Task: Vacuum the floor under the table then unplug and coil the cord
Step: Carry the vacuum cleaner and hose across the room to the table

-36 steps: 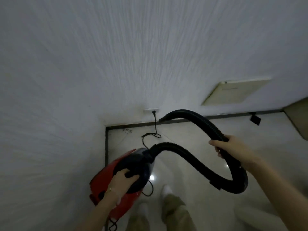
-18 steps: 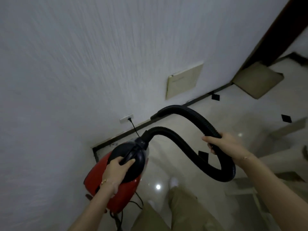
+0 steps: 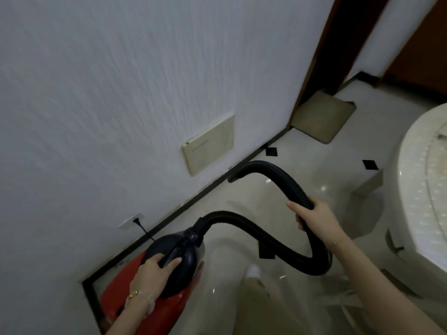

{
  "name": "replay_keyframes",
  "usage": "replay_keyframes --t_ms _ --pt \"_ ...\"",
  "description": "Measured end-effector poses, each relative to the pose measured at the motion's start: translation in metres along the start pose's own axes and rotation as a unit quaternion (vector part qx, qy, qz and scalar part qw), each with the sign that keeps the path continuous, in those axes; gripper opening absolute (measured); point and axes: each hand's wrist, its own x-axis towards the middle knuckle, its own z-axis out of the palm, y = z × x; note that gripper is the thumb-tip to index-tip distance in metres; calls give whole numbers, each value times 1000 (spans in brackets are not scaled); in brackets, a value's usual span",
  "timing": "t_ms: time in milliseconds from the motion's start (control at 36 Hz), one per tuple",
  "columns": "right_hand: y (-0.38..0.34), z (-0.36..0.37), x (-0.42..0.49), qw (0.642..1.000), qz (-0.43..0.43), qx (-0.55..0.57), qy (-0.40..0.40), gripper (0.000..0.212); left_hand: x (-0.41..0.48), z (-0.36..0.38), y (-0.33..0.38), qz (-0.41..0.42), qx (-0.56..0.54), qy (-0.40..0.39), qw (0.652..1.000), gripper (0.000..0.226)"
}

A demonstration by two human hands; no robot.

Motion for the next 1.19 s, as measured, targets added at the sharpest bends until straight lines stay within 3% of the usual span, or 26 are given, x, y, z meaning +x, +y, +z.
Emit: replay_keyframes --t_ms 250,389,500,611,722,833,1083,1194 --pt "-28 -96 93 999 3 19 39 22 61 41 125 36 -55 -47 997 71" --pt "-36 -142 128 996 -2 28 85 21 105 54 197 77 -26 -68 994 66" --pt "-34 -174 161 990 5 51 130 20 142 67 255 106 11 -77 991 78" --pt "-33 -202 200 984 9 73 161 21 179 80 324 137 32 -91 986 49" --pt "-38 -228 251 978 26 88 188 24 221 94 396 157 37 -111 981 40" --pt "-47 -252 305 972 55 75 214 25 266 113 456 172 47 -147 973 48" --pt "-67 -320 393 948 102 84 290 28 328 148 623 219 100 -216 946 14" --pt "-64 -357 424 928 117 116 333 25 353 171 691 243 134 -230 933 19"
